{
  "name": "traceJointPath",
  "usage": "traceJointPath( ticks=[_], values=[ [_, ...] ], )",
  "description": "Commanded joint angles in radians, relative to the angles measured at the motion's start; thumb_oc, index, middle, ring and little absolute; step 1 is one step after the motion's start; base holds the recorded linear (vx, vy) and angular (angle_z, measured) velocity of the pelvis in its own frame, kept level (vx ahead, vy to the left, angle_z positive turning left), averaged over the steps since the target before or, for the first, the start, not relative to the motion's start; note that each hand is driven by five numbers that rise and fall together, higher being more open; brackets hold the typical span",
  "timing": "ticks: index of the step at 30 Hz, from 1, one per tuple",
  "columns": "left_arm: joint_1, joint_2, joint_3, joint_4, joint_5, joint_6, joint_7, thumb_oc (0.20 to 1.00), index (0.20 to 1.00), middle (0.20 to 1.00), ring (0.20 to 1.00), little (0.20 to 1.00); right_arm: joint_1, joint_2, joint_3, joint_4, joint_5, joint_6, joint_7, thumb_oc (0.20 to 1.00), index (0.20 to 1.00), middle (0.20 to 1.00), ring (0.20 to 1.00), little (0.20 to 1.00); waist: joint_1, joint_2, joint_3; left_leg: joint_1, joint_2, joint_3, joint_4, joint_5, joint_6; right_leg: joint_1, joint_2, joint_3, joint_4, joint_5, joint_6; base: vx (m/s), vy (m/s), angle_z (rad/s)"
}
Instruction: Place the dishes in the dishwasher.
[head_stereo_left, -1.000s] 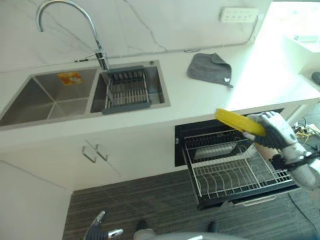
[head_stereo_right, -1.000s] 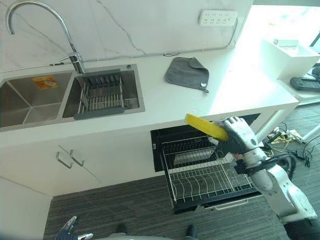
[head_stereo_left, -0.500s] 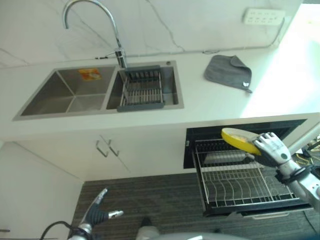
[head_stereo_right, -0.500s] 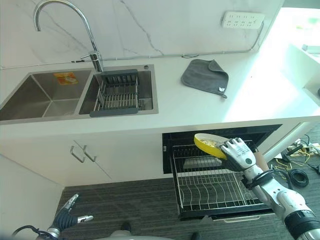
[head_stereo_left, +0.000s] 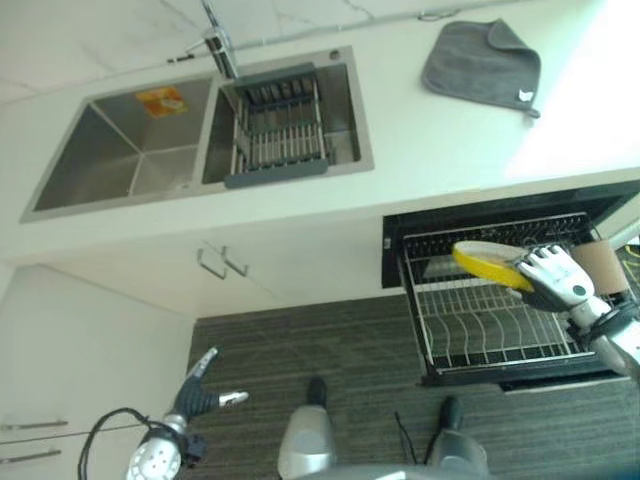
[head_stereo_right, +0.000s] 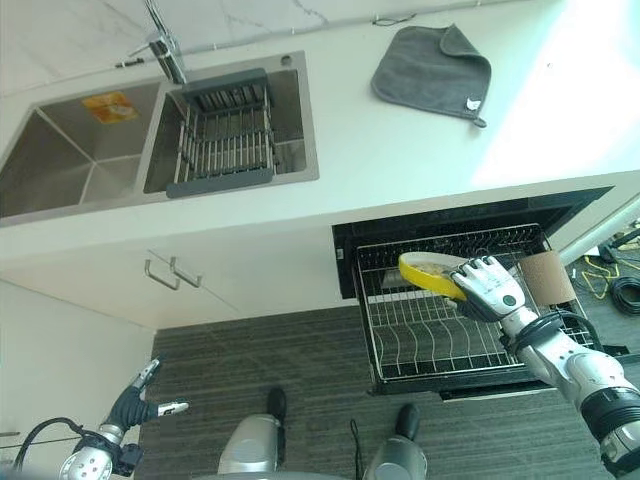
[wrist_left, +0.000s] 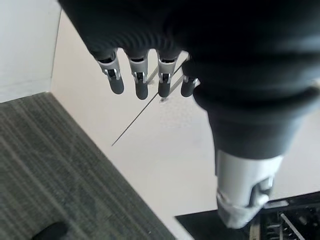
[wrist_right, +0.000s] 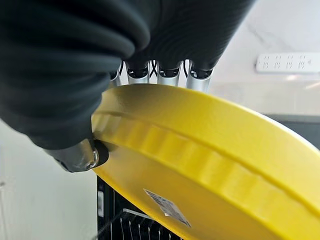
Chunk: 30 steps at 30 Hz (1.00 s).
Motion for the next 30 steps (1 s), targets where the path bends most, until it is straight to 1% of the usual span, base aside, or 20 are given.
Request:
traceJointPath(
  ticks=[1,3,6,8,9,11,12,14,20,21,23,24,25,26,27,28,29,30],
  values=[
    [-0.003,0.087,0.007,-0.043,-0.065,-0.047,0.017,1.0,1.0,1.0,1.0,1.0,-0.128,-0.035,0.024,-0.018,0.009,0.031,-0.066,0.2,0.2,0.2,0.2,0.2,0.035,-0.029,-0.033,-0.104,0.012,-0.074,0.196,-0.094,0.013,-0.019,-0.025,-0.013,0.151,-0.136,-0.003,-0.06,-0.021,0.05],
    [-0.021,0.117,0.001,-0.058,-0.079,-0.059,0.014,1.0,1.0,1.0,1.0,1.0,-0.175,-0.047,0.062,0.012,0.026,0.065,-0.064,0.2,0.2,0.2,0.2,0.2,0.045,-0.026,-0.008,-0.143,0.008,-0.082,0.217,-0.097,0.019,-0.058,-0.035,-0.011,0.181,-0.137,-0.002,-0.12,-0.041,0.07],
    [-0.045,0.146,-0.005,-0.073,-0.112,-0.069,0.012,1.0,1.0,1.0,1.0,1.0,-0.254,-0.048,0.114,0.061,0.031,0.097,-0.058,0.2,0.2,0.2,0.2,0.2,0.059,-0.022,0.019,-0.183,0.004,-0.09,0.237,-0.097,0.023,-0.104,-0.043,-0.008,0.213,-0.138,-0.001,-0.13,-0.048,0.13],
    [-0.073,0.157,-0.012,-0.075,-0.143,-0.089,0.005,1.0,1.0,1.0,1.0,1.0,-0.359,-0.048,0.181,0.12,0.06,0.127,-0.041,0.2,0.2,0.2,0.2,0.2,0.069,-0.017,0.047,-0.232,0.0,-0.099,0.268,-0.1,0.03,-0.157,-0.05,0.0,0.256,-0.143,-0.004,-0.17,-0.042,0.04],
    [-0.081,0.164,-0.014,-0.086,-0.152,-0.087,0.006,1.0,1.0,1.0,1.0,1.0,-0.394,-0.046,0.201,0.144,0.071,0.14,-0.04,0.2,0.2,0.2,0.2,0.2,0.073,-0.014,0.056,-0.252,-0.001,-0.099,0.282,-0.103,0.032,-0.182,-0.053,0.003,0.279,-0.147,-0.006,-0.1,-0.022,0.09],
    [-0.087,0.169,-0.019,-0.094,-0.157,-0.085,0.013,1.0,1.0,1.0,1.0,1.0,-0.425,-0.039,0.217,0.168,0.086,0.15,-0.037,0.2,0.2,0.2,0.2,0.2,0.077,-0.013,0.061,-0.268,-0.002,-0.098,0.297,-0.109,0.034,-0.203,-0.056,0.005,0.3,-0.153,-0.009,-0.07,0.004,0.14],
    [-0.097,0.163,-0.032,-0.093,-0.156,-0.089,0.029,1.0,1.0,1.0,1.0,1.0,-0.48,-0.026,0.248,0.214,0.089,0.153,-0.04,0.2,0.2,0.2,0.2,0.2,0.081,-0.009,0.067,-0.293,-0.003,-0.093,0.325,-0.12,0.038,-0.234,-0.062,0.009,0.34,-0.166,-0.014,-0.08,0.033,0.07],
    [-0.104,0.16,-0.036,-0.09,-0.157,-0.093,0.038,1.0,1.0,1.0,1.0,1.0,-0.506,-0.019,0.262,0.227,0.098,0.163,-0.036,0.2,0.2,0.2,0.2,0.2,0.08,-0.006,0.069,-0.316,-0.003,-0.089,0.352,-0.132,0.041,-0.264,-0.071,0.013,0.376,-0.177,-0.018,-0.06,0.044,0.0],
    [-0.127,0.167,-0.036,-0.119,-0.188,-0.068,0.038,1.0,1.0,1.0,1.0,1.0,-0.572,-0.012,0.287,0.288,0.1,0.157,-0.024,0.2,0.2,0.2,0.2,0.2,0.071,-0.001,0.067,-0.394,-0.006,-0.075,0.462,-0.184,0.05,-0.36,-0.098,0.044,0.481,-0.202,-0.02,-0.07,0.07,-0.04],
    [-0.13,0.172,-0.024,-0.13,-0.209,-0.056,0.036,1.0,1.0,1.0,1.0,1.0,-0.573,-0.013,0.286,0.308,0.106,0.153,0.017,0.2,0.2,0.2,0.2,0.2,0.066,-0.001,0.065,-0.431,-0.005,-0.068,0.513,-0.21,0.055,-0.415,-0.116,0.068,0.542,-0.217,-0.017,-0.11,0.102,-0.05],
    [-0.133,0.17,-0.018,-0.125,-0.211,-0.058,0.03,1.0,1.0,1.0,1.0,1.0,-0.557,-0.01,0.288,0.328,0.113,0.151,0.079,0.2,0.2,0.2,0.2,0.2,0.069,-0.005,0.065,-0.447,-0.003,-0.064,0.542,-0.229,0.057,-0.444,-0.127,0.081,0.586,-0.234,-0.013,-0.07,0.057,-0.1],
    [-0.133,0.171,-0.016,-0.123,-0.212,-0.059,0.027,1.0,1.0,1.0,1.0,1.0,-0.552,-0.01,0.288,0.332,0.114,0.149,0.085,0.2,0.2,0.2,0.2,0.2,0.07,-0.006,0.064,-0.448,-0.002,-0.063,0.545,-0.231,0.058,-0.446,-0.129,0.082,0.59,-0.235,-0.012,-0.02,0.013,-0.11],
    [-0.135,0.169,-0.013,-0.117,-0.209,-0.062,0.021,1.0,1.0,1.0,1.0,1.0,-0.531,-0.006,0.287,0.351,0.137,0.137,0.123,0.2,0.2,0.2,0.2,0.2,0.07,-0.011,0.059,-0.449,0.001,-0.064,0.544,-0.23,0.059,-0.453,-0.135,0.083,0.597,-0.234,-0.012,-0.01,0.009,-0.07],
    [-0.135,0.168,-0.014,-0.114,-0.205,-0.064,0.019,1.0,1.0,1.0,1.0,1.0,-0.52,-0.001,0.285,0.362,0.14,0.131,0.127,0.2,0.2,0.2,0.2,0.2,0.072,-0.013,0.06,-0.447,0.004,-0.063,0.552,-0.238,0.059,-0.457,-0.137,0.088,0.61,-0.24,-0.01,0.0,0.009,-0.06],
    [-0.134,0.169,-0.011,-0.112,-0.201,-0.065,0.014,1.0,1.0,1.0,1.0,1.0,-0.505,0.002,0.282,0.376,0.169,0.118,0.154,0.2,0.2,0.2,0.2,0.2,0.074,-0.016,0.058,-0.444,0.005,-0.061,0.552,-0.241,0.059,-0.457,-0.14,0.089,0.613,-0.241,-0.008,0.0,0.0,0.0],
    [-0.132,0.168,-0.007,-0.111,-0.194,-0.066,0.013,1.0,1.0,1.0,1.0,1.0,-0.49,0.009,0.277,0.384,0.192,0.112,0.206,0.652,0.652,0.652,0.652,0.652,0.076,-0.021,0.056,-0.442,0.008,-0.059,0.553,-0.243,0.058,-0.46,-0.144,0.09,0.617,-0.241,-0.005,0.0,0.012,0.05],
    [-0.14,0.168,-0.007,-0.1,-0.19,-0.068,0.01,1.0,1.0,1.0,1.0,1.0,-0.482,0.024,0.279,0.4,0.227,0.111,0.245,1.0,1.0,1.0,1.0,1.0,0.077,-0.025,0.053,-0.435,0.011,-0.055,0.544,-0.242,0.058,-0.461,-0.148,0.088,0.612,-0.236,-0.002,-0.01,0.013,0.04],
    [-0.14,0.168,-0.007,-0.099,-0.19,-0.069,0.01,1.0,1.0,1.0,1.0,1.0,-0.482,0.025,0.28,0.401,0.228,0.11,0.247,1.0,1.0,1.0,1.0,1.0,0.077,-0.025,0.053,-0.435,0.011,-0.055,0.544,-0.241,0.058,-0.461,-0.148,0.088,0.611,-0.235,-0.002,0.0,0.0,0.0]
  ],
)
